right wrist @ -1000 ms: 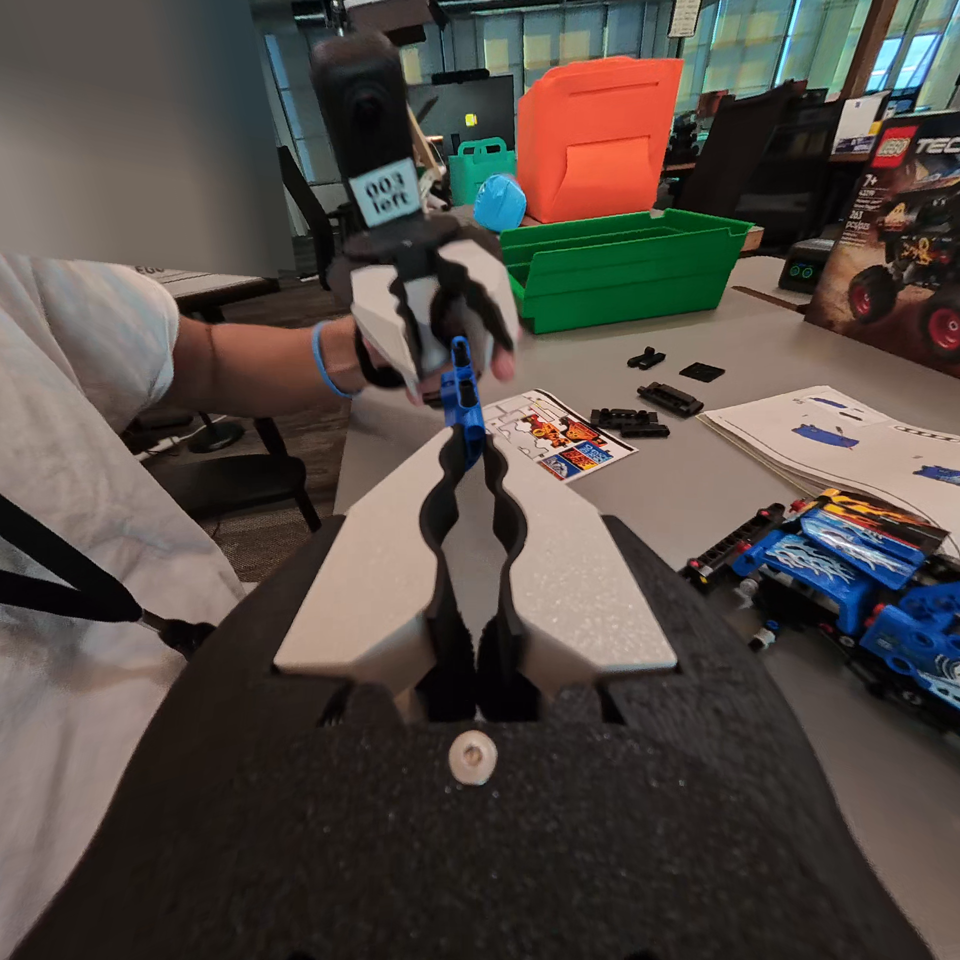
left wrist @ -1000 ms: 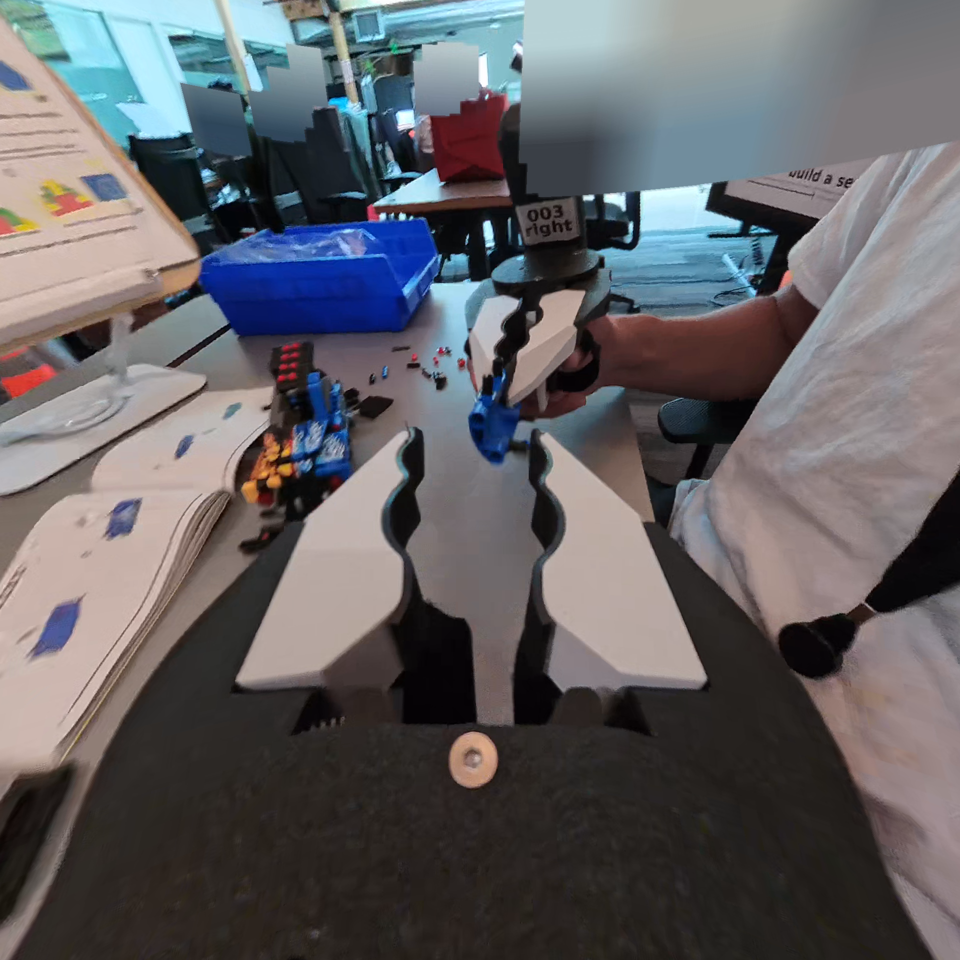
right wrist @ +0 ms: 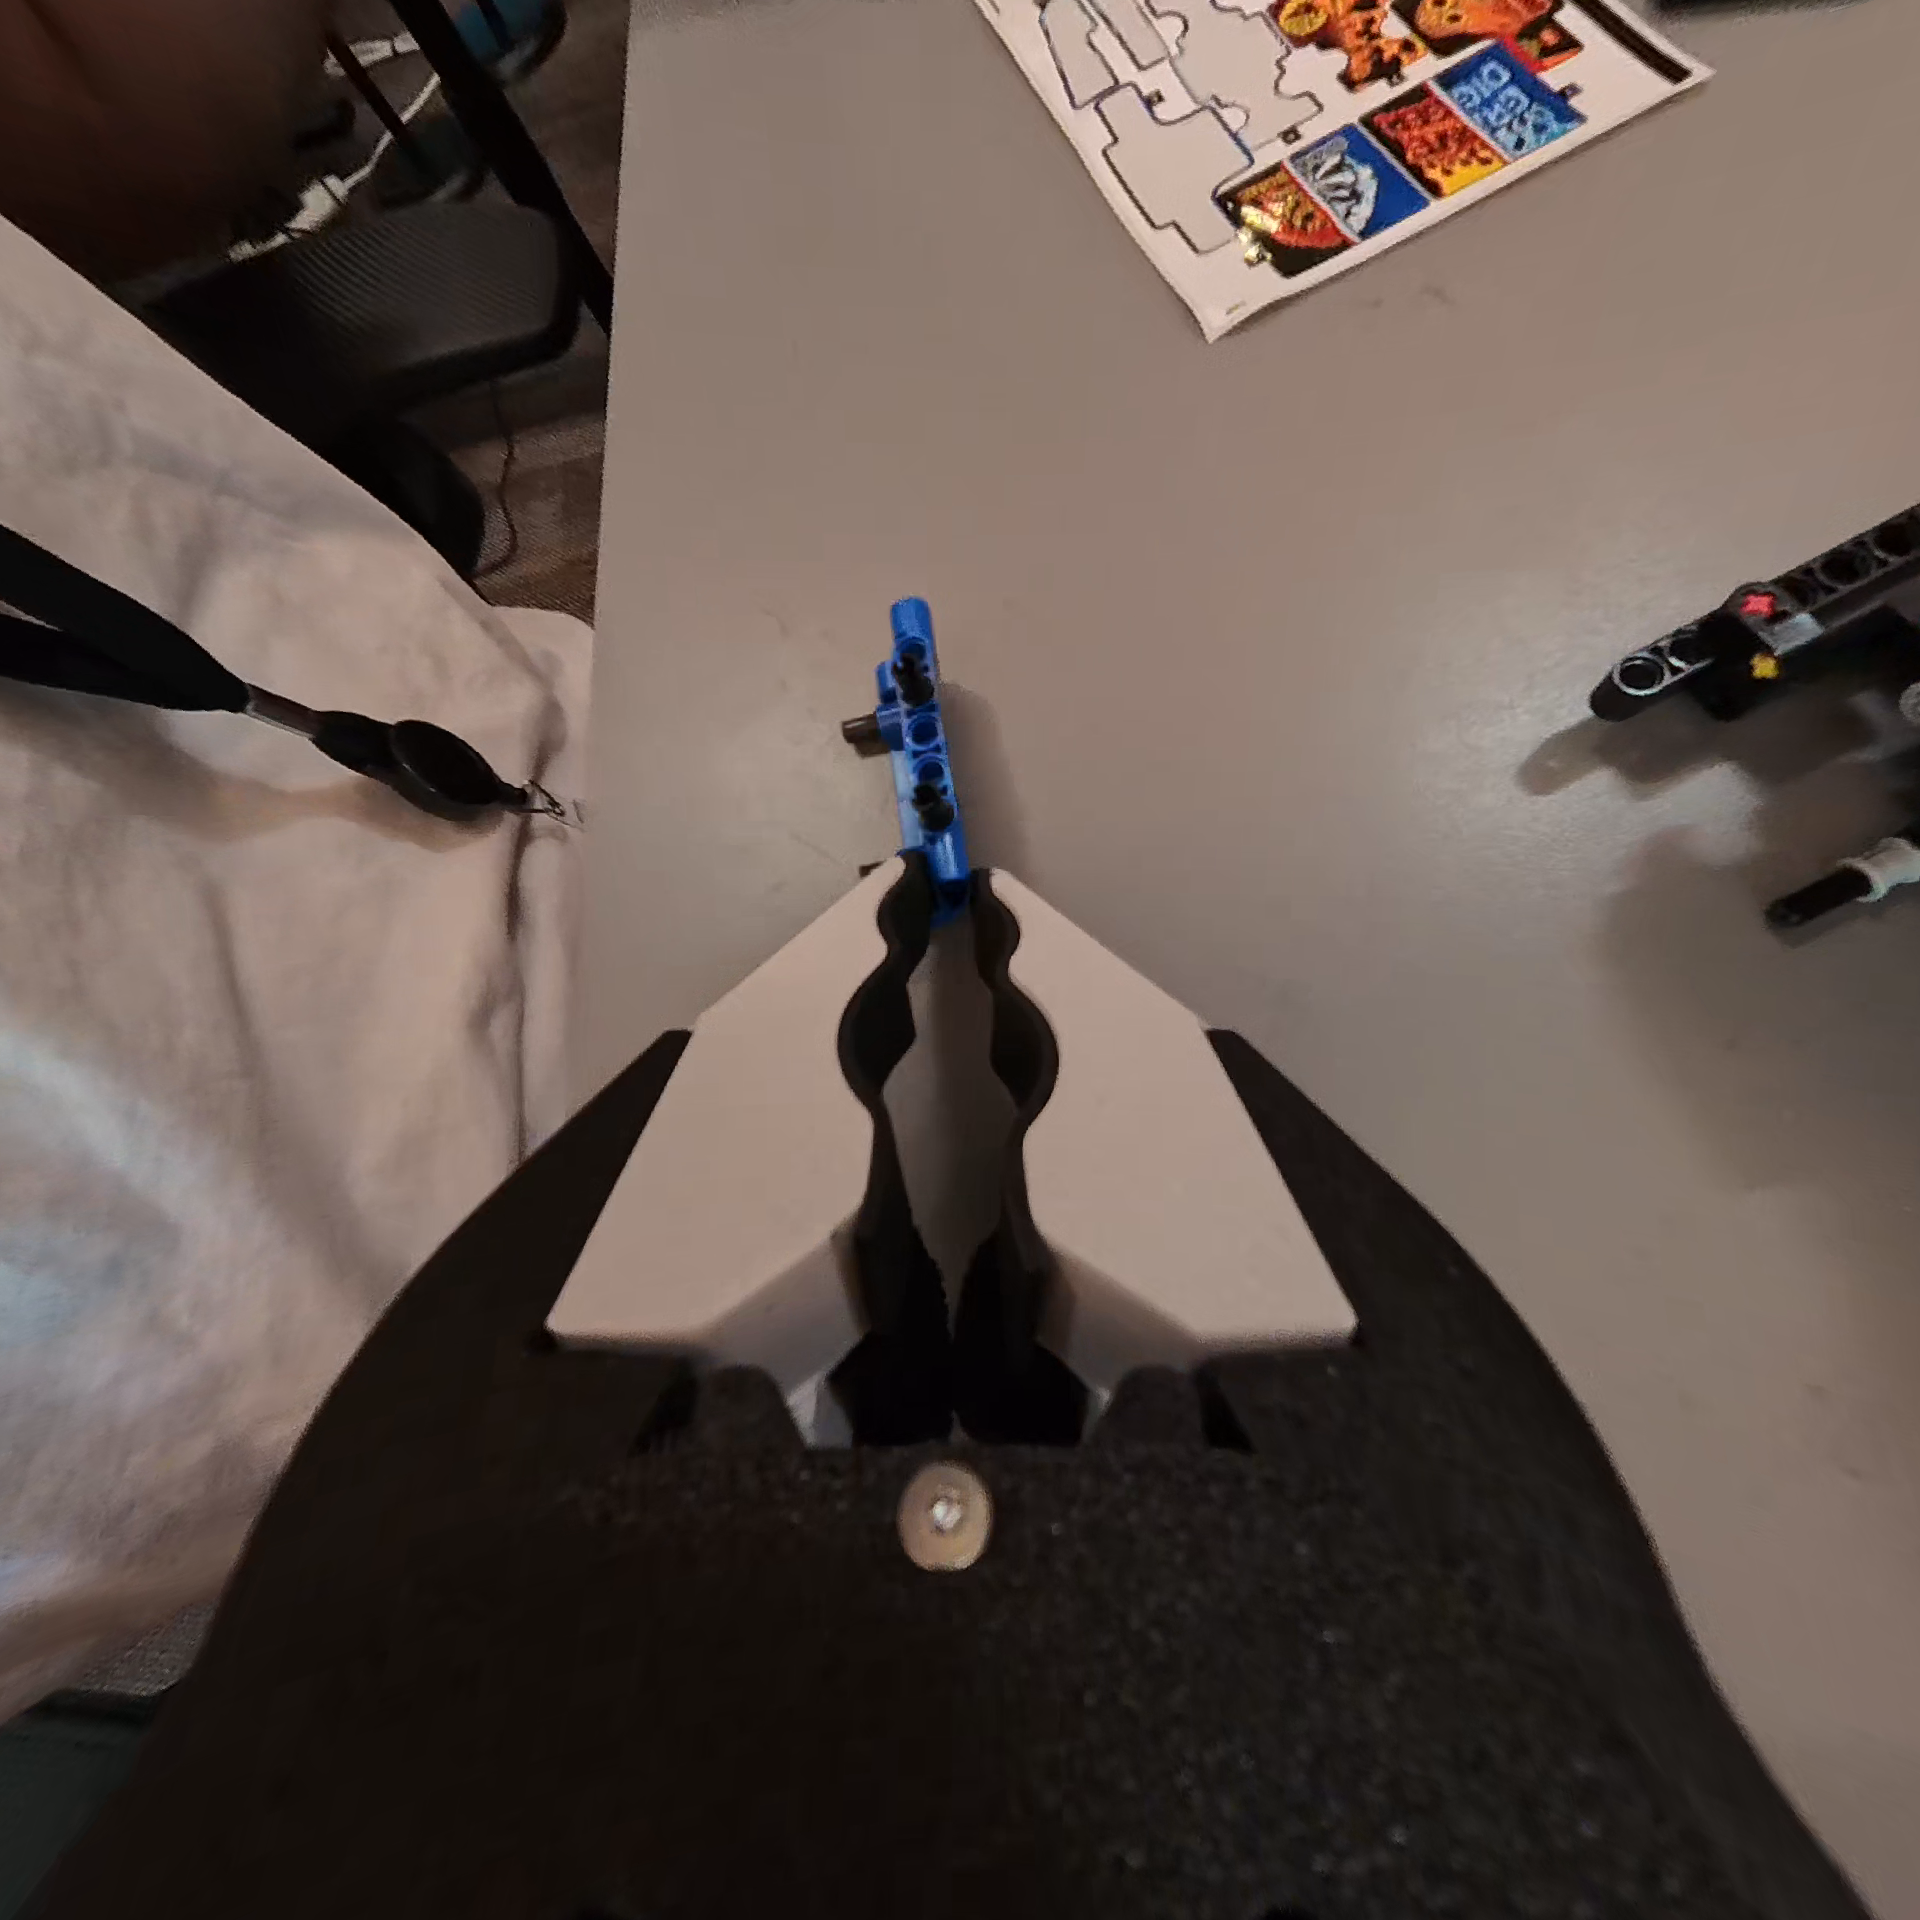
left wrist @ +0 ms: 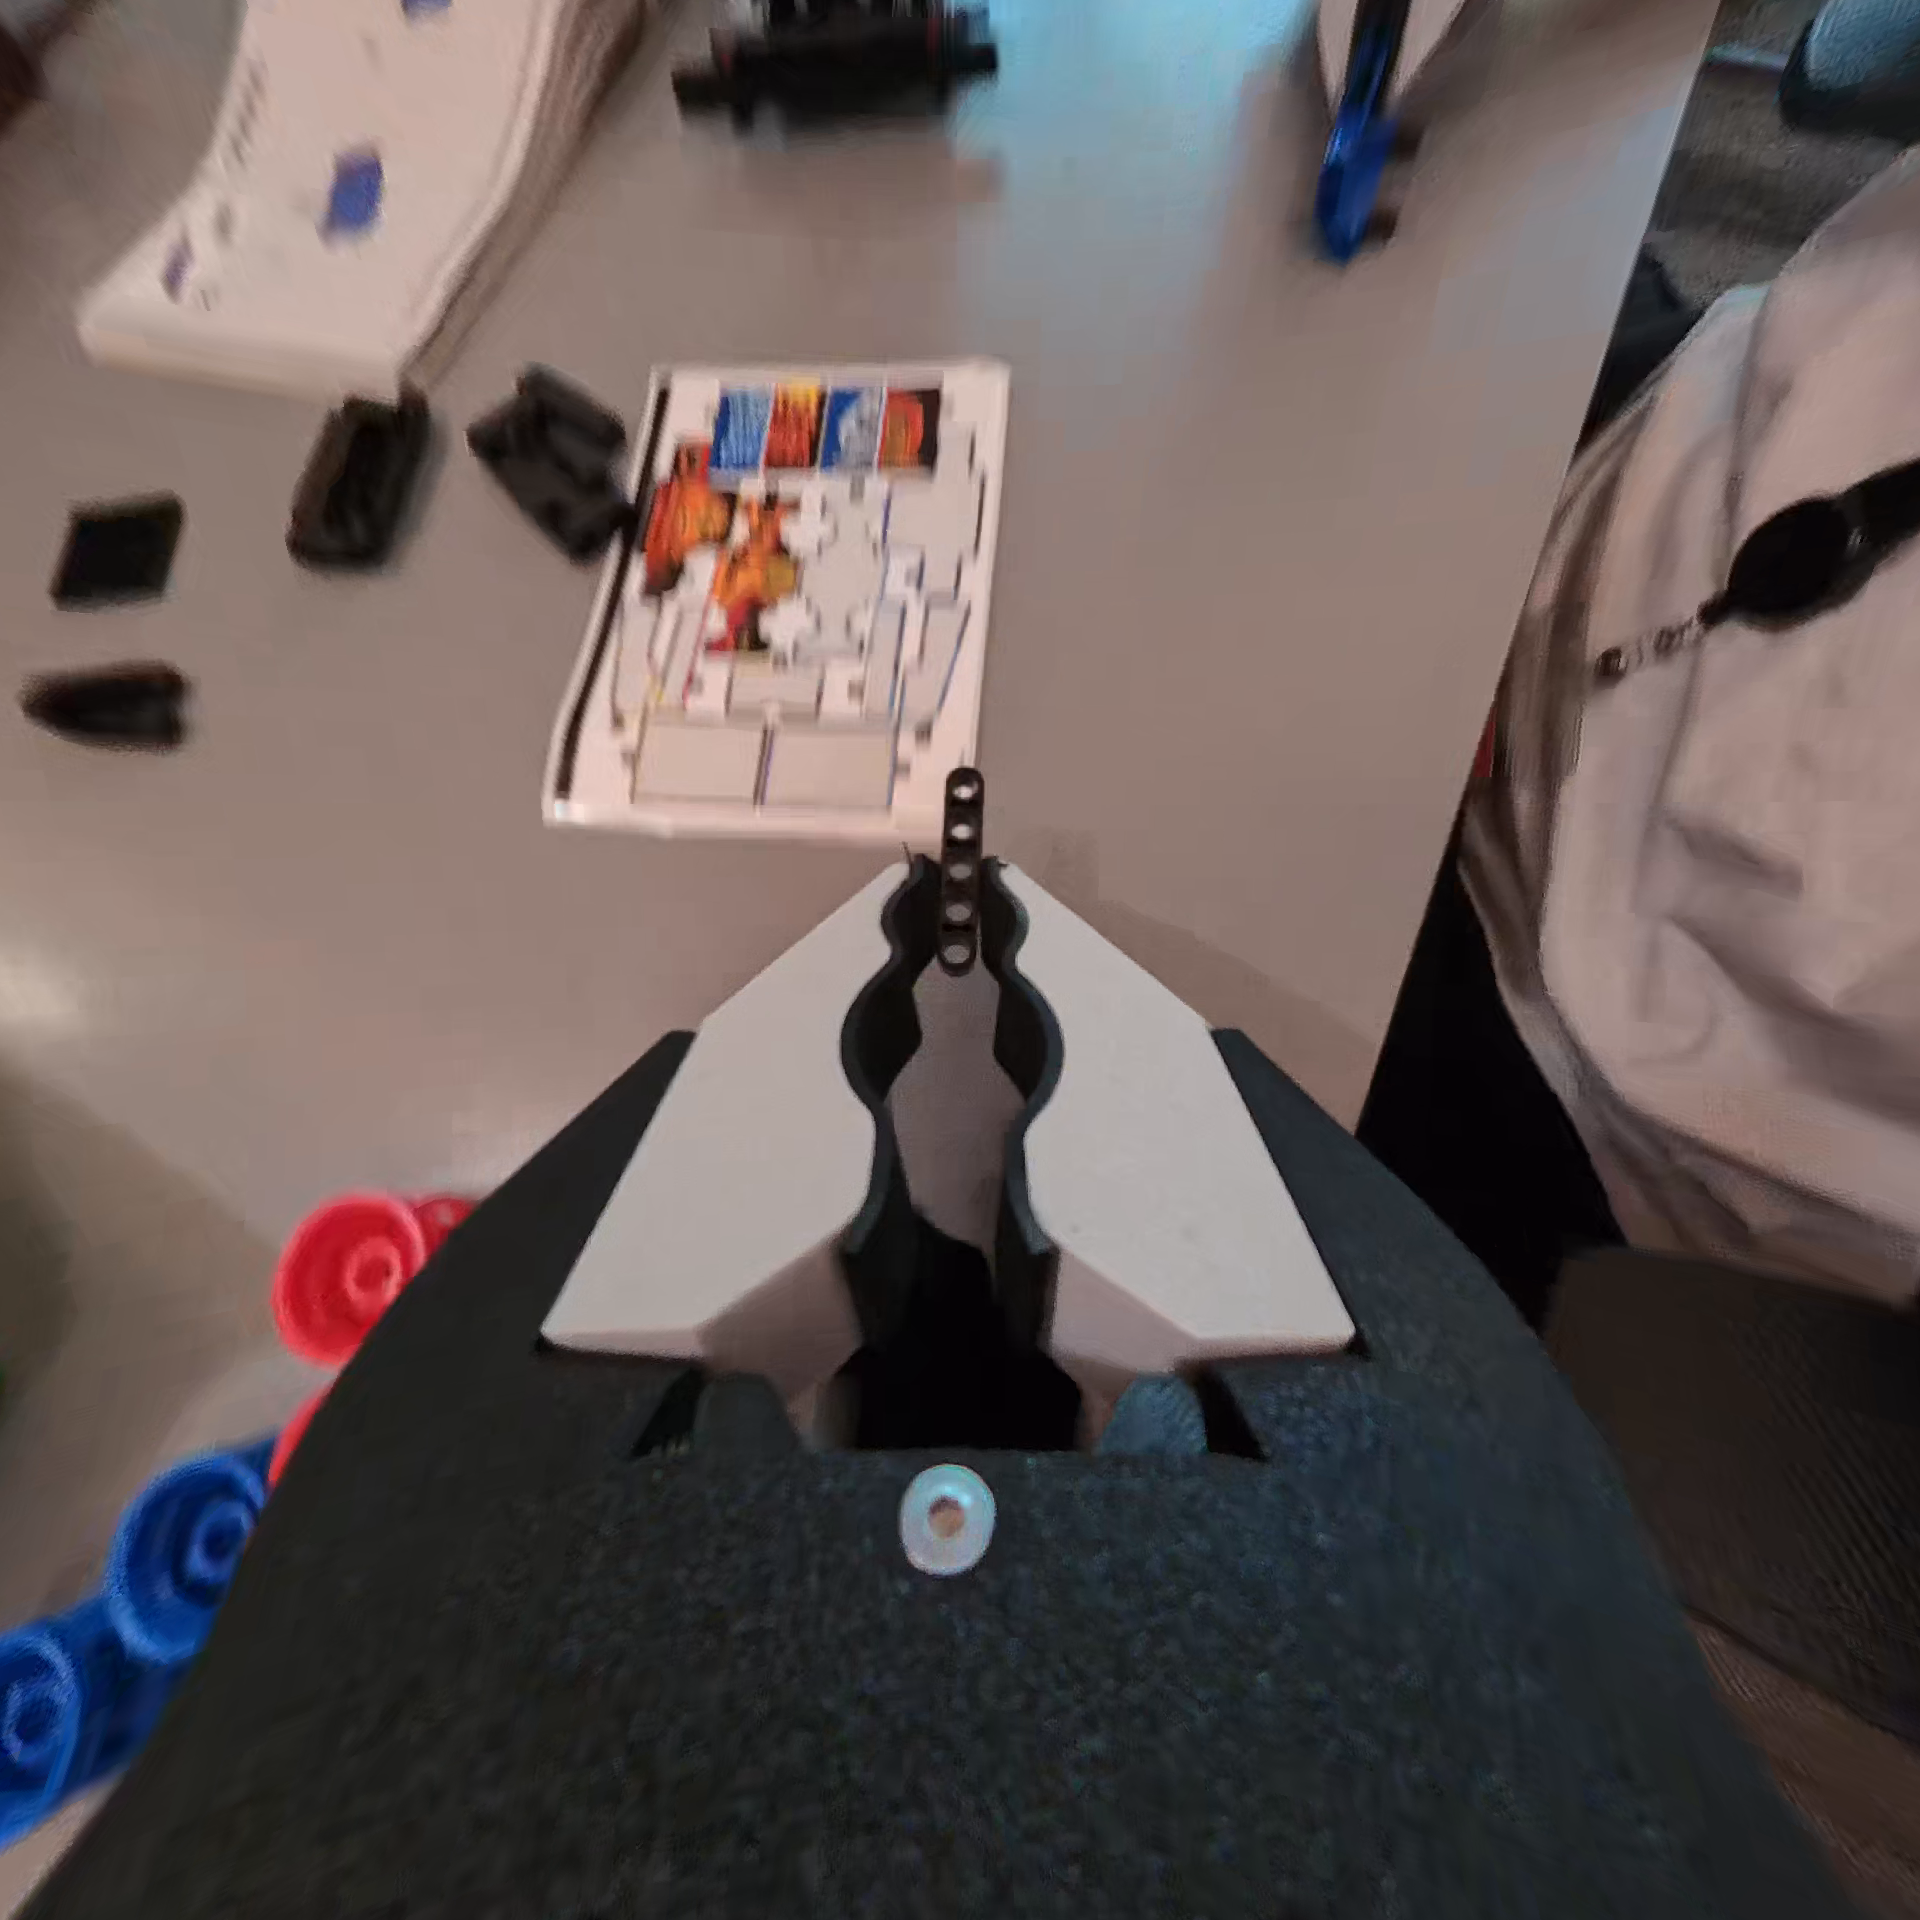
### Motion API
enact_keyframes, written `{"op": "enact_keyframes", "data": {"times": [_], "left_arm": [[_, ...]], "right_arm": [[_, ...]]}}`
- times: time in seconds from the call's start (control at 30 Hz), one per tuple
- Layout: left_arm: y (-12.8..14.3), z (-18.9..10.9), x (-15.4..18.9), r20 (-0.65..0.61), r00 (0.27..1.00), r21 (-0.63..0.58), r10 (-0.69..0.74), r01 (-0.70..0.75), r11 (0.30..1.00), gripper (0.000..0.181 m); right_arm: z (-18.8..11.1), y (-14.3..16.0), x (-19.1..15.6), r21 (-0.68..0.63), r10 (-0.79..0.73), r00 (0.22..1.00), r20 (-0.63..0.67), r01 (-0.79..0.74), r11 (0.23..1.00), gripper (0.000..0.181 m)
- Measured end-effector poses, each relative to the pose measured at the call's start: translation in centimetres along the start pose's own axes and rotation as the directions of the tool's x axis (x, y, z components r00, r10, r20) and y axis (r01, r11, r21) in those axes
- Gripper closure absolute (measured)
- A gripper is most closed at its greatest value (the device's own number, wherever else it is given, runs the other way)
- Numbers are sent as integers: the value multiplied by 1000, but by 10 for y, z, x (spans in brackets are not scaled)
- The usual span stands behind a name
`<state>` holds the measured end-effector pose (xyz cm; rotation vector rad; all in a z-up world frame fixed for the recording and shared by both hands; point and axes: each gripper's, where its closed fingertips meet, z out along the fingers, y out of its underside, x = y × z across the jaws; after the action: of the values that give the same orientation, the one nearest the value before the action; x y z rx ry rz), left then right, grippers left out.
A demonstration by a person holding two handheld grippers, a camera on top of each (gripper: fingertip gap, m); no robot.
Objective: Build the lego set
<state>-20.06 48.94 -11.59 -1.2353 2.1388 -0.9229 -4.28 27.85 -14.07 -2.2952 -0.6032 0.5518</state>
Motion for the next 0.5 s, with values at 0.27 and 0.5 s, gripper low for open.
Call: {"op": "enact_keyframes", "data": {"times": [0.27,0.5], "left_arm": [[-134,60,54,-57,972,172,226,-213,962,175],[-167,116,78,-208,929,147,306,-280,949,175]], "right_arm": [[-2,-1,-3,19,22,1000,9,-22,1000,156],[-36,-30,-2,212,21,994,-105,2,977,142]]}}
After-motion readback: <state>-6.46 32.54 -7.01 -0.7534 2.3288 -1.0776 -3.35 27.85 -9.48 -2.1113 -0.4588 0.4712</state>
